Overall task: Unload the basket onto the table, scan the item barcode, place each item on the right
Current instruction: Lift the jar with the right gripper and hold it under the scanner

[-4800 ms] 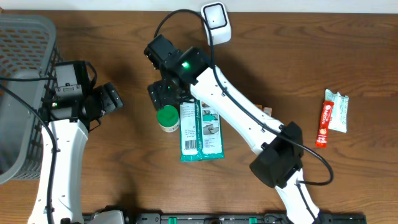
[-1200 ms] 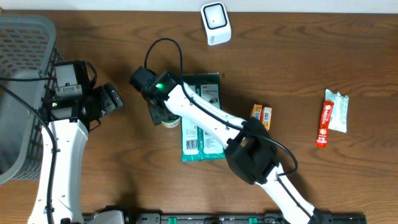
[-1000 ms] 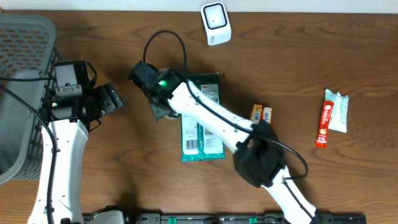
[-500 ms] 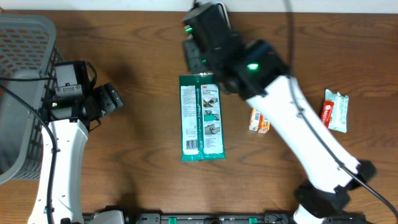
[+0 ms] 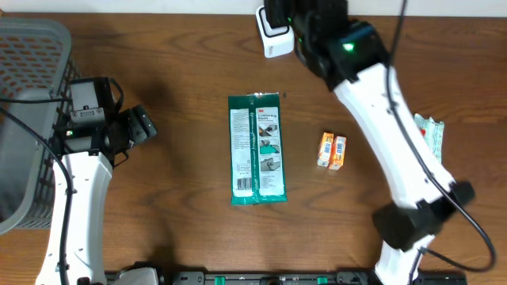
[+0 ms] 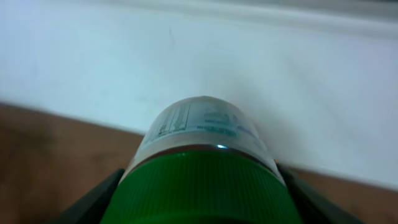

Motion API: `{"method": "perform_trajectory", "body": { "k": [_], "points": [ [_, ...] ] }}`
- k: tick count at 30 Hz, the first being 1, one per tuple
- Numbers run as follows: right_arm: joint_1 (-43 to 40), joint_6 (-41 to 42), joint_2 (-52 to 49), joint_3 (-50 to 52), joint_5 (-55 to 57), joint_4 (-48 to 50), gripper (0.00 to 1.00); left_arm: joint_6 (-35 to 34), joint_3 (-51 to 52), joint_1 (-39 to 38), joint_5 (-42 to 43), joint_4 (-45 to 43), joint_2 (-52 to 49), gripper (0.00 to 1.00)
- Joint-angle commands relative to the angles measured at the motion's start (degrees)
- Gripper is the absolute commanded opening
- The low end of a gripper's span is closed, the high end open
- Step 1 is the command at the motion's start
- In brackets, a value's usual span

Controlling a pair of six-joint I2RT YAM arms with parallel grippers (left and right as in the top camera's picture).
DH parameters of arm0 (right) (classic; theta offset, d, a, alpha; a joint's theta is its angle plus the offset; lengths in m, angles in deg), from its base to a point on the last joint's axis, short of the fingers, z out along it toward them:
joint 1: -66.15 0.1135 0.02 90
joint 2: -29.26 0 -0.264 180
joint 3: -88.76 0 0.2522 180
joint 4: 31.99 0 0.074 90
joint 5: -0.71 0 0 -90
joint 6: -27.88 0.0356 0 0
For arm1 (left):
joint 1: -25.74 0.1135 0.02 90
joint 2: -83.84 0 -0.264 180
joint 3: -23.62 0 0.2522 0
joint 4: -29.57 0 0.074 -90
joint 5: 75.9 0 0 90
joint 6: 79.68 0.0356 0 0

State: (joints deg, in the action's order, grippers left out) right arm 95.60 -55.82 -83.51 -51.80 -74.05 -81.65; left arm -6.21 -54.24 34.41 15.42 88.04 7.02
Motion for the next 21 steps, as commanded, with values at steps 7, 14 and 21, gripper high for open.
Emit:
{"method": "perform_trajectory", "body": {
  "k": [7,14,21],
  "points": [
    [-4.09,-3.82,-13.88,-0.85,0.33,23.78,0.01,-0.28,-0.63,0.15,-0.52,0.02,0.00,0.92],
    [-7.65,-3.85,-26.93,-0.85,0.24,41.51,0.01,-0.28,-0.63,0.15,-0.52,0.00,0.00,0.92],
    [-10.23,-3.78,-35.10,-0.85,-15.17,52.65,0.01,-0.28,-0.63,0.15,-0.52,0.02,0.00,0.92]
  ]
}}
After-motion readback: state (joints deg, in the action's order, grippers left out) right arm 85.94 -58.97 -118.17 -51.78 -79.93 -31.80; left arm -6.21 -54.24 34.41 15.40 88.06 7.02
